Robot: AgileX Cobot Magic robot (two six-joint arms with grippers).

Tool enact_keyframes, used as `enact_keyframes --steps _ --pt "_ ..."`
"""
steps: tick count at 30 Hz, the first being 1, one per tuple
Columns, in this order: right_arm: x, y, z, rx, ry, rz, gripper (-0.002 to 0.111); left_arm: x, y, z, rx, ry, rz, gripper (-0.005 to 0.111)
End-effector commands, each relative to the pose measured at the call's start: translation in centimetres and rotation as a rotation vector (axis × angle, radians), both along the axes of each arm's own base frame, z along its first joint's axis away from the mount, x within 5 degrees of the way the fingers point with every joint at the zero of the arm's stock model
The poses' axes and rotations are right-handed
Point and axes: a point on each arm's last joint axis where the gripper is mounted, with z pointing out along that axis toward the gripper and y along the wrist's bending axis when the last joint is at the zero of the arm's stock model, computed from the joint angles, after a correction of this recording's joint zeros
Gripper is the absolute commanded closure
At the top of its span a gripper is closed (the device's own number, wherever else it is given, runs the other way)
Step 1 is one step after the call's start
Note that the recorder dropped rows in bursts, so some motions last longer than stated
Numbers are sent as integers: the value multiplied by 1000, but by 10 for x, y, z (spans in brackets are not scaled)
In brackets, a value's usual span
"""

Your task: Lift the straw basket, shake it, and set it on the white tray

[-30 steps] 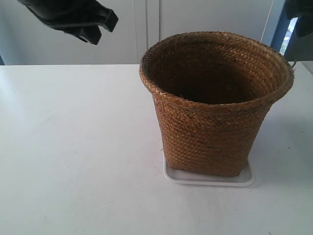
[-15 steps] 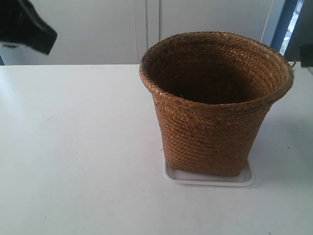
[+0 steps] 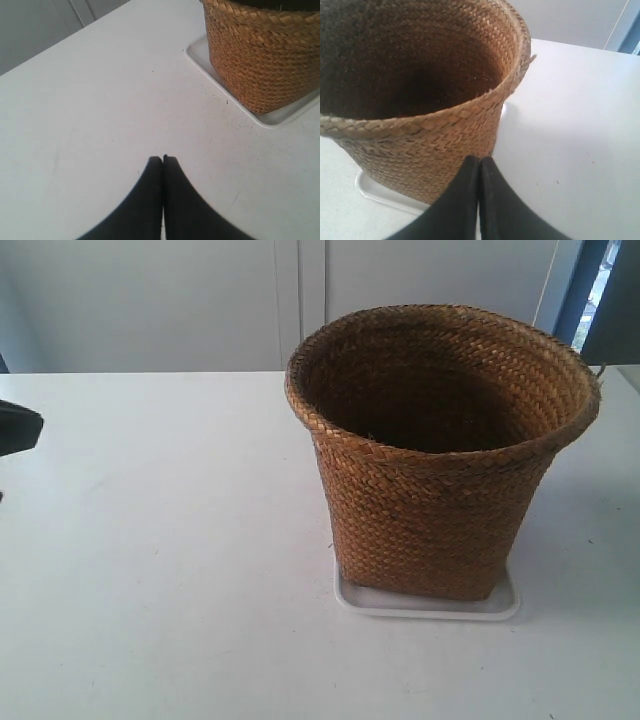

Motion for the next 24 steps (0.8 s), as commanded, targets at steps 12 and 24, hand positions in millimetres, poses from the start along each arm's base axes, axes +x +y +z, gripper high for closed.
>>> enact_keyframes --steps 12,24 --pt "-6 0 -7 -5 39 4 108 -25 14 -19 48 88 11 107" --pt "-5 0 -7 15 40 -6 108 -32 19 -15 13 59 32 107"
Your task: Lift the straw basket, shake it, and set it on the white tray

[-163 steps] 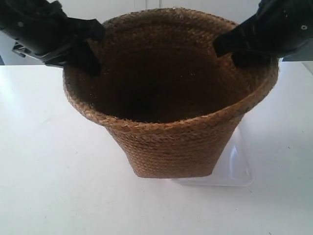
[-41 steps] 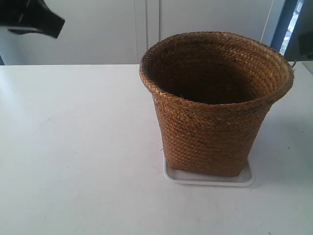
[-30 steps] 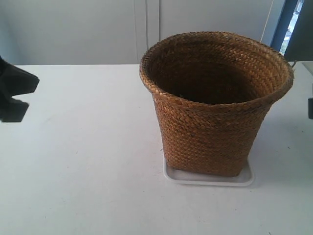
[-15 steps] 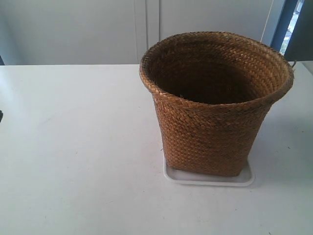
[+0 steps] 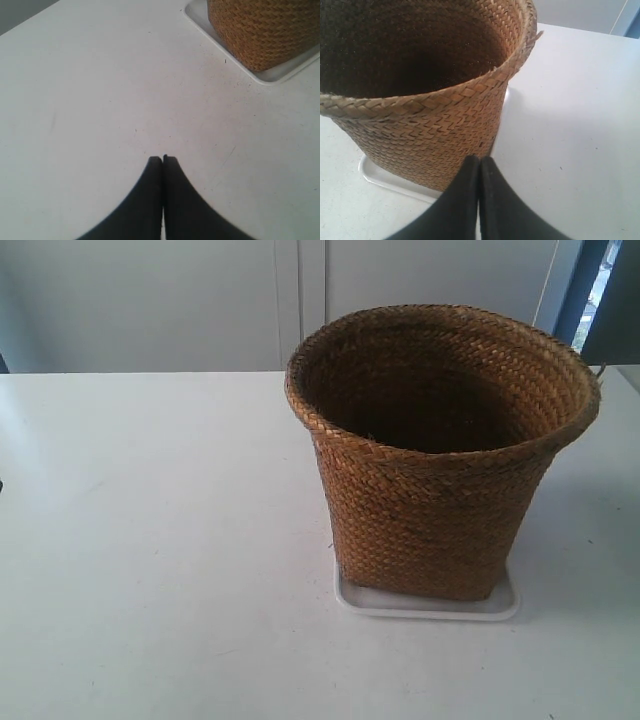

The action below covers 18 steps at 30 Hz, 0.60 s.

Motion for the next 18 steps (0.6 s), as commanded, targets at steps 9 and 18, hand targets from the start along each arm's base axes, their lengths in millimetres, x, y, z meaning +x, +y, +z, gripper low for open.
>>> enact_keyframes --steps 9,18 --pt "-1 -1 0 8 -7 -9 108 -52 50 -46 -13 -128 350 107" --pt "-1 -1 0 8 -7 -9 108 -61 57 -122 -80 -278 461 107"
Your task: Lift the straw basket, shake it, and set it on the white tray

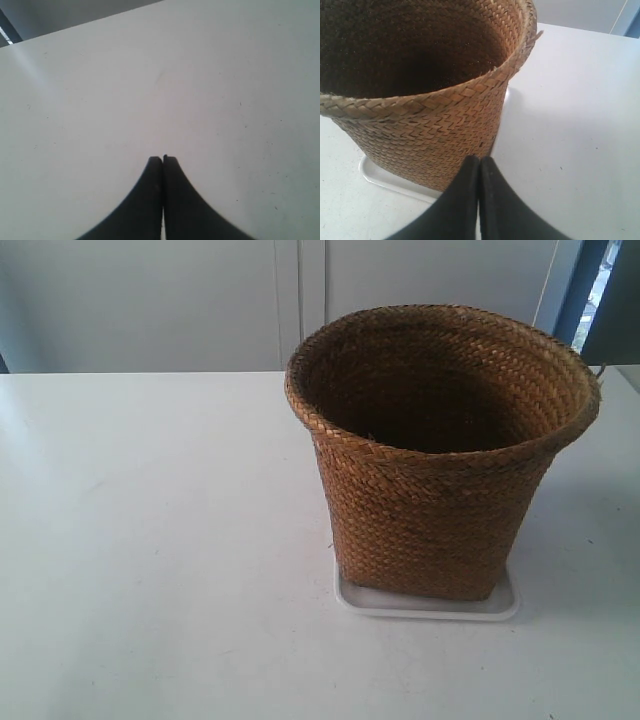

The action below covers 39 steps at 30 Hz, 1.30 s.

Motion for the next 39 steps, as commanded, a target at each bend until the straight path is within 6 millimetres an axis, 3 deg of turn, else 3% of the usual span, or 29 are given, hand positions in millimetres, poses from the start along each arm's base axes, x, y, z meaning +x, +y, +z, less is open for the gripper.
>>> enact_keyframes --steps 1,10,19,26,39 --pt "-1 -1 0 4 -7 -8 108 -5 2 -15 -33 -38 45 107" --pt "-1 -1 0 4 -7 -8 108 -9 3 -40 -125 -15 112 107" --pt "-1 -1 0 4 -7 -8 108 -8 3 -47 -128 -11 110 107" --pt "-1 -1 0 4 -7 -8 108 0 1 -54 -140 -134 77 107" --pt "-1 -1 0 4 -7 -8 108 -3 2 -63 -142 -33 102 107"
